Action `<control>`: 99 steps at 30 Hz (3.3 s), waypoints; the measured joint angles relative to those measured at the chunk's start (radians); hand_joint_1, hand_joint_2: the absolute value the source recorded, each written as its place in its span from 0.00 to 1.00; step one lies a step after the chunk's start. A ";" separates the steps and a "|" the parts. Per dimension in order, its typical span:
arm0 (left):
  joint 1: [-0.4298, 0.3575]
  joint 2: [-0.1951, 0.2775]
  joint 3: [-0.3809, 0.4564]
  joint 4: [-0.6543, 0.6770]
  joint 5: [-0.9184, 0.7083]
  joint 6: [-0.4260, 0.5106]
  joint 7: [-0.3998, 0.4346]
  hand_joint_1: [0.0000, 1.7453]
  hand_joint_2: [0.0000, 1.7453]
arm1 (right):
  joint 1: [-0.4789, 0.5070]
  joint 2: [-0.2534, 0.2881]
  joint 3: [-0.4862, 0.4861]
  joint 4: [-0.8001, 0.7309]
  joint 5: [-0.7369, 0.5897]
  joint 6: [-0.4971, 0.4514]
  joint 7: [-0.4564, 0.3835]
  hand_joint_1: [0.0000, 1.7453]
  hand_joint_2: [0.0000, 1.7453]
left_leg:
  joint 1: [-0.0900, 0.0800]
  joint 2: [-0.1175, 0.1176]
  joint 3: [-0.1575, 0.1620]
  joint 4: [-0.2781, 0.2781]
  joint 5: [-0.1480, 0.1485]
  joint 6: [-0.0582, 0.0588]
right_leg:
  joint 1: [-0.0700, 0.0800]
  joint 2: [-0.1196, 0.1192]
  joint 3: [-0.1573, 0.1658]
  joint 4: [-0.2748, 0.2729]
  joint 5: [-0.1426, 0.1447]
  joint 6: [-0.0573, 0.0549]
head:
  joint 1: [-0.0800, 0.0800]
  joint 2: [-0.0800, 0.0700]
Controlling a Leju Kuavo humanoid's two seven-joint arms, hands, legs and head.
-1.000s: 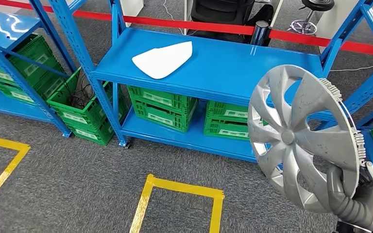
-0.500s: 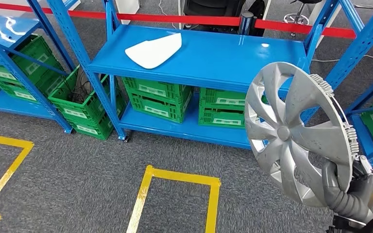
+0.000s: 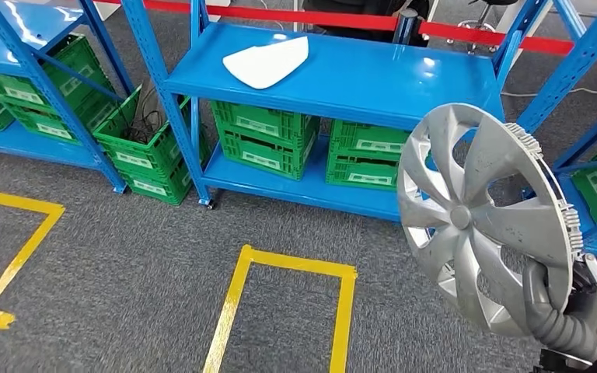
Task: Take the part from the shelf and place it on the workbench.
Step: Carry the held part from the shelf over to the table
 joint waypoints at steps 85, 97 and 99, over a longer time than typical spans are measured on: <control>-0.001 -0.002 -0.003 0.000 -0.044 0.001 0.018 0.00 0.00 | -0.117 0.051 0.184 0.069 0.088 0.110 0.009 1.00 1.00 | 0.013 0.026 0.016 0.040 -0.053 -0.039 | -0.009 -0.110 0.093 -0.269 0.098 0.007 | -0.042 0.000; 0.000 -0.001 -0.007 0.001 -0.063 -0.011 0.021 0.00 0.00 | -0.144 0.070 0.224 0.107 0.084 0.120 -0.002 1.00 1.00 | -0.009 -0.123 -0.007 0.046 -0.017 -0.011 | 0.016 0.062 0.100 -0.244 0.077 -0.044 | 0.006 0.000; 0.001 0.000 -0.009 0.001 -0.068 -0.015 0.023 0.00 0.00 | -0.154 0.072 0.227 0.111 0.078 0.121 -0.005 1.00 1.00 | -0.003 -0.145 -0.019 0.046 -0.007 -0.022 | 0.020 0.060 0.109 -0.263 0.080 -0.051 | 0.011 0.000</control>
